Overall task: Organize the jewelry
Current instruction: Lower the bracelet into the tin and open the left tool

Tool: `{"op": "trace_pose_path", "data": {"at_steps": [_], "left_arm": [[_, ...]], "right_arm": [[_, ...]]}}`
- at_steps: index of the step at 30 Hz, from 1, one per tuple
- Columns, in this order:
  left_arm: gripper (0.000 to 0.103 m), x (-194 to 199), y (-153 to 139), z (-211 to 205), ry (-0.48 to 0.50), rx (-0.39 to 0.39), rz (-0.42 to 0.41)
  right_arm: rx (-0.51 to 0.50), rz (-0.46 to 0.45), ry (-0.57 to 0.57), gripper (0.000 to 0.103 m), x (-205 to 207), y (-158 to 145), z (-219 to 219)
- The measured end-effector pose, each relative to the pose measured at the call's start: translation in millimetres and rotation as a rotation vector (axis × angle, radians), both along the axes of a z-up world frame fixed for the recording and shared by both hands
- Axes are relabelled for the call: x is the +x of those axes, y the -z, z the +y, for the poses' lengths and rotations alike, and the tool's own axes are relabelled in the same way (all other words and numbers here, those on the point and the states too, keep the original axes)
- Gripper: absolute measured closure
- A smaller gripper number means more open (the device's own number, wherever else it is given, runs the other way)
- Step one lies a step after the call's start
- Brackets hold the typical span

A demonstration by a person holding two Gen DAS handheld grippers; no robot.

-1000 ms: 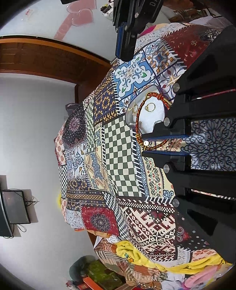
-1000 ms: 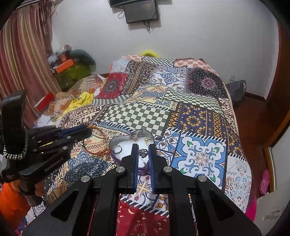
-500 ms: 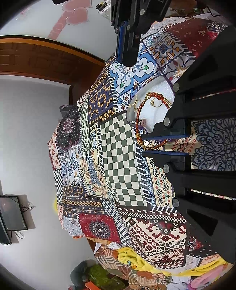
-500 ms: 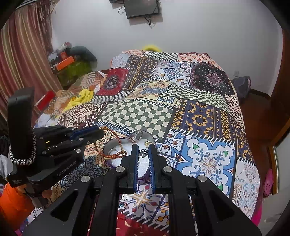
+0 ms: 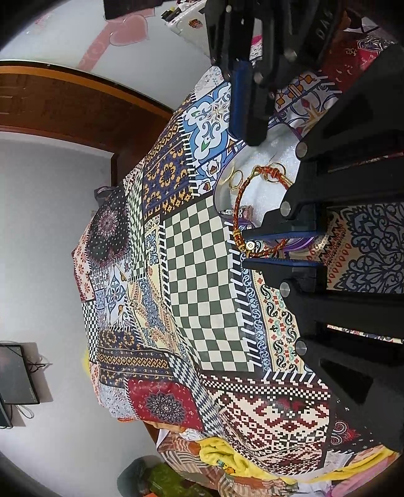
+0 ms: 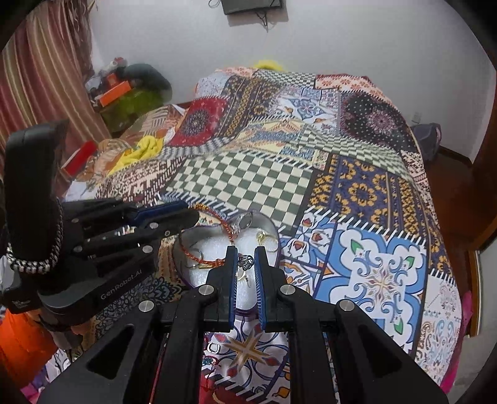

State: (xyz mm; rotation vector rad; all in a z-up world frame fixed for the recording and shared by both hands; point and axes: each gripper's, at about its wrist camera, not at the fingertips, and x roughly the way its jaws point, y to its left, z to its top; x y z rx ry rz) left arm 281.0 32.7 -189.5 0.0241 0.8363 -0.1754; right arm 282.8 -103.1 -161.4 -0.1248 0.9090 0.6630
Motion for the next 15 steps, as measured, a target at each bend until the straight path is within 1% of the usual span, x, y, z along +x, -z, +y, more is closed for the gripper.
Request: {"op": "trace_pose_path", "data": {"at_steps": [7, 15], "left_arm": [[0.094, -1, 1, -4, 0.019, -0.002, 0.006], [0.094, -4, 1, -8, 0.032, 0.012, 0.015]], "right_arm": [[-0.041, 0.029, 0.002, 0.093, 6, 14, 1], [-0.064, 0.002, -0.016, 0.093, 0, 10, 4]]}}
